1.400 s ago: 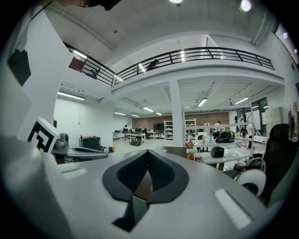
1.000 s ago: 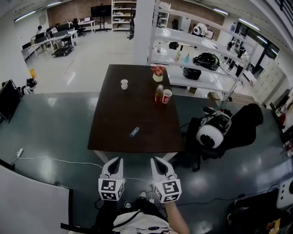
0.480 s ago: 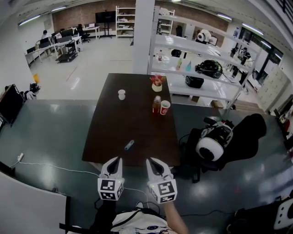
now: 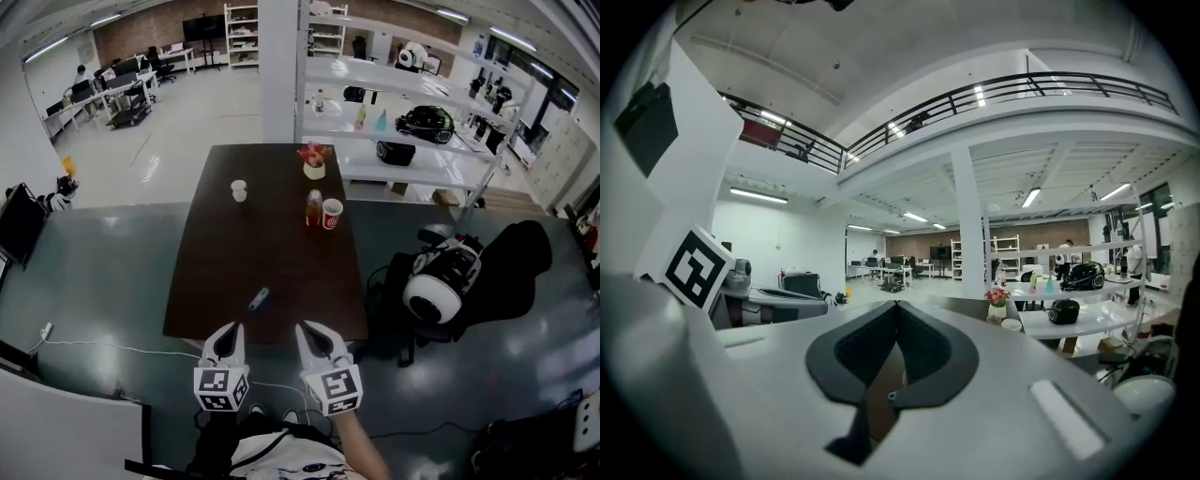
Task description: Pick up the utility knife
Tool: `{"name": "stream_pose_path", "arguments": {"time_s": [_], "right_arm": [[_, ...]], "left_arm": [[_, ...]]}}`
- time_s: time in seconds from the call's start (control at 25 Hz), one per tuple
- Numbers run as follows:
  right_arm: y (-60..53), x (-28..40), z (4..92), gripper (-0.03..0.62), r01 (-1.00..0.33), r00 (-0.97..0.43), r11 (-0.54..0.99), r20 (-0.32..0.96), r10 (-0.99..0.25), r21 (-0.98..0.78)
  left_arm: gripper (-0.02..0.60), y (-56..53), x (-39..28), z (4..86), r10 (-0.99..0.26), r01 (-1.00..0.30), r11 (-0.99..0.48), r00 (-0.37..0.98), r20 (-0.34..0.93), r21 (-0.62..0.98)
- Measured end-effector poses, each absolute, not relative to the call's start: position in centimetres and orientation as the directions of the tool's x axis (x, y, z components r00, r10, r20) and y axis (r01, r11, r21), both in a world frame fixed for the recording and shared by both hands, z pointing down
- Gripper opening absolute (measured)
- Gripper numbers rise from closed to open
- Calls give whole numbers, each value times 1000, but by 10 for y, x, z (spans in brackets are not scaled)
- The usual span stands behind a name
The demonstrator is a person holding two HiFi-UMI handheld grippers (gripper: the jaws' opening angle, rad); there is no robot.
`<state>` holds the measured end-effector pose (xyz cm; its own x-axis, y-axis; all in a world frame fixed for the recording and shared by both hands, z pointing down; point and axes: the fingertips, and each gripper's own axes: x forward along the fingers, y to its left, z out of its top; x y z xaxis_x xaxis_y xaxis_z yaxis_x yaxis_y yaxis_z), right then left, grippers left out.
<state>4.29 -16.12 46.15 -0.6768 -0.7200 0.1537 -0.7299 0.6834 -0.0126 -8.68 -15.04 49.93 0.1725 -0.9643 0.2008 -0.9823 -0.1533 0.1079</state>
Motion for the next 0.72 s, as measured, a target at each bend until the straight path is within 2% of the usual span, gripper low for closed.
{"name": "stream_pose_path", "arguments": {"time_s": [0.72], "right_arm": [[-245, -26, 463, 2, -731, -675, 682, 173, -717, -27]], "left_arm": [[-2, -250, -140, 503, -942, -957, -226, 263, 210, 183]]}}
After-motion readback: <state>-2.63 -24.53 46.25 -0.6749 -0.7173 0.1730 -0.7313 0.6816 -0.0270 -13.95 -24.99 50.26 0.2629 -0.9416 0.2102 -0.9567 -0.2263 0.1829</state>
